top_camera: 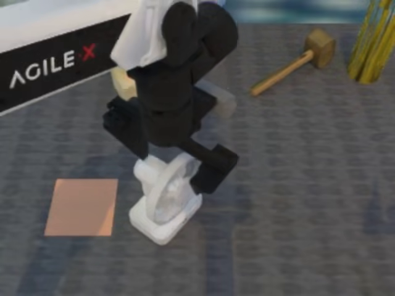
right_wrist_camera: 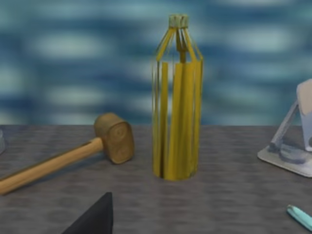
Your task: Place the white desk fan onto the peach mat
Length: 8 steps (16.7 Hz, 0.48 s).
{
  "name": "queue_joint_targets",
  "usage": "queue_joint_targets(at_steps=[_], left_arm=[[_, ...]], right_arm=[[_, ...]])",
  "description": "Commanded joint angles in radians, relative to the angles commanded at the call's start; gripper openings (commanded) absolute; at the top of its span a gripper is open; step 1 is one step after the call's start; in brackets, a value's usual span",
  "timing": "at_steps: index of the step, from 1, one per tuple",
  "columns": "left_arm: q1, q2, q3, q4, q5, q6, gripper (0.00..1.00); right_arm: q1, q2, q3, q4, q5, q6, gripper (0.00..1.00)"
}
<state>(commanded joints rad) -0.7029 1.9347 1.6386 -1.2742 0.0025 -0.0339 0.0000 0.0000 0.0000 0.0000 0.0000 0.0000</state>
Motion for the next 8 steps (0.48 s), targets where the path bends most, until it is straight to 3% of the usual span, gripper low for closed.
queue_joint_targets(at_steps=[4, 8], left_arm=[[0.0, 0.0, -0.012, 0.012, 0.0, 0.0, 1.0], [0.0, 0.0, -0.012, 0.012, 0.0, 0.0, 0.7]], right_arm=[[0.0, 0.0, 0.0, 0.0, 0.0, 0.0, 1.0], [0.0, 0.0, 0.0, 0.0, 0.0, 0.0, 1.0]])
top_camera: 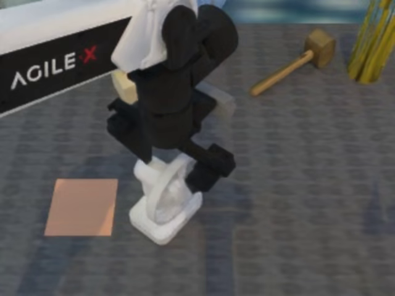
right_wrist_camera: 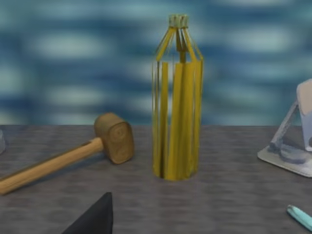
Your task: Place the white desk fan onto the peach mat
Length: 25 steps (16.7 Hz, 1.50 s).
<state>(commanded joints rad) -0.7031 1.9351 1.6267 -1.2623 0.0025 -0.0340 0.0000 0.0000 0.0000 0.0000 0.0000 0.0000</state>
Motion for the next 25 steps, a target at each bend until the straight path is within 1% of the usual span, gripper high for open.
queue_joint_targets(at_steps=[9, 10, 19, 21, 25], left_arm=[[0.0, 0.0, 0.0, 0.0, 0.0, 0.0, 0.02], [0.0, 0.0, 0.0, 0.0, 0.0, 0.0, 0.0], [0.0, -0.009, 0.006, -0.004, 0.003, -0.001, 0.0], [0.002, -0.005, 0.045, -0.042, 0.003, -0.001, 0.0], [0.014, 0.0, 0.184, -0.173, 0.003, -0.003, 0.0]], right_arm=[[0.0, 0.0, 0.0, 0.0, 0.0, 0.0, 1.0], [0.0, 0.0, 0.0, 0.0, 0.0, 0.0, 1.0], [0.0, 0.0, 0.0, 0.0, 0.0, 0.0, 1.0], [0.0, 0.0, 0.0, 0.0, 0.0, 0.0, 1.0], [0.0, 0.0, 0.0, 0.0, 0.0, 0.0, 1.0]])
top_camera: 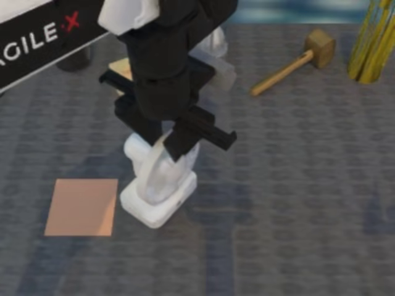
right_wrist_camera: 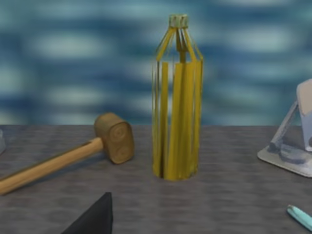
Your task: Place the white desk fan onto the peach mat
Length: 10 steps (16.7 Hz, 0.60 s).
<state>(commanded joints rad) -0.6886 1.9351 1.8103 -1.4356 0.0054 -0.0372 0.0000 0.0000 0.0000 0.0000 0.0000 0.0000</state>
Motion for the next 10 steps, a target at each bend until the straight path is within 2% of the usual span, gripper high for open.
queue_joint_targets(at_steps=[6, 10], left_arm=[[-0.001, -0.002, 0.025, -0.026, 0.0, 0.003, 0.0], [0.032, -0.021, -0.016, -0.024, 0.001, 0.11, 0.0]], right_arm=[[0.0, 0.0, 0.0, 0.0, 0.0, 0.0, 1.0], [0.0, 0.0, 0.0, 0.0, 0.0, 0.0, 1.0]])
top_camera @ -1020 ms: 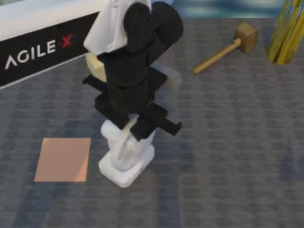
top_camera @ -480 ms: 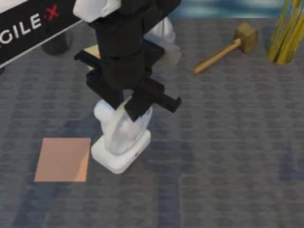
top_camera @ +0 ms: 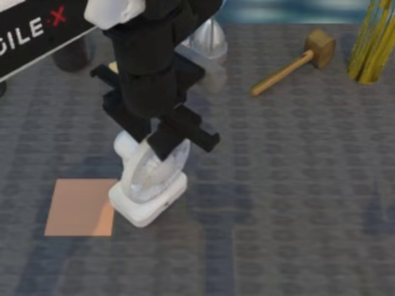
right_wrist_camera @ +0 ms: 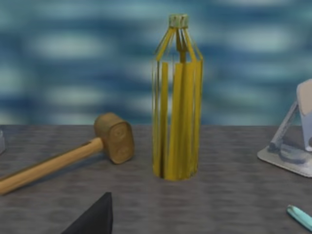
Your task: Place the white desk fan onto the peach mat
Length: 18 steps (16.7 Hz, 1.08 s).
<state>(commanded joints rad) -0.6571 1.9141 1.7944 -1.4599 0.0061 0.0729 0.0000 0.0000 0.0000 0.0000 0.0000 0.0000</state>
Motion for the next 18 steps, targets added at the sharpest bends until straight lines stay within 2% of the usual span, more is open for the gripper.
queue_joint_targets(at_steps=[3, 13, 16, 18], left_arm=[[0.054, -0.037, -0.056, 0.01, 0.002, 0.185, 0.0], [0.296, -0.241, -0.31, 0.091, 0.012, 1.0, 0.0], [0.346, -0.285, -0.367, 0.11, 0.014, 1.14, 0.0], [0.362, -0.299, -0.384, 0.115, 0.015, 1.18, 0.0]], right_arm=[[0.0, 0.0, 0.0, 0.0, 0.0, 0.0, 1.0], [0.0, 0.0, 0.0, 0.0, 0.0, 0.0, 1.0], [0.0, 0.0, 0.0, 0.0, 0.0, 0.0, 1.0], [0.0, 0.0, 0.0, 0.0, 0.0, 0.0, 1.0]])
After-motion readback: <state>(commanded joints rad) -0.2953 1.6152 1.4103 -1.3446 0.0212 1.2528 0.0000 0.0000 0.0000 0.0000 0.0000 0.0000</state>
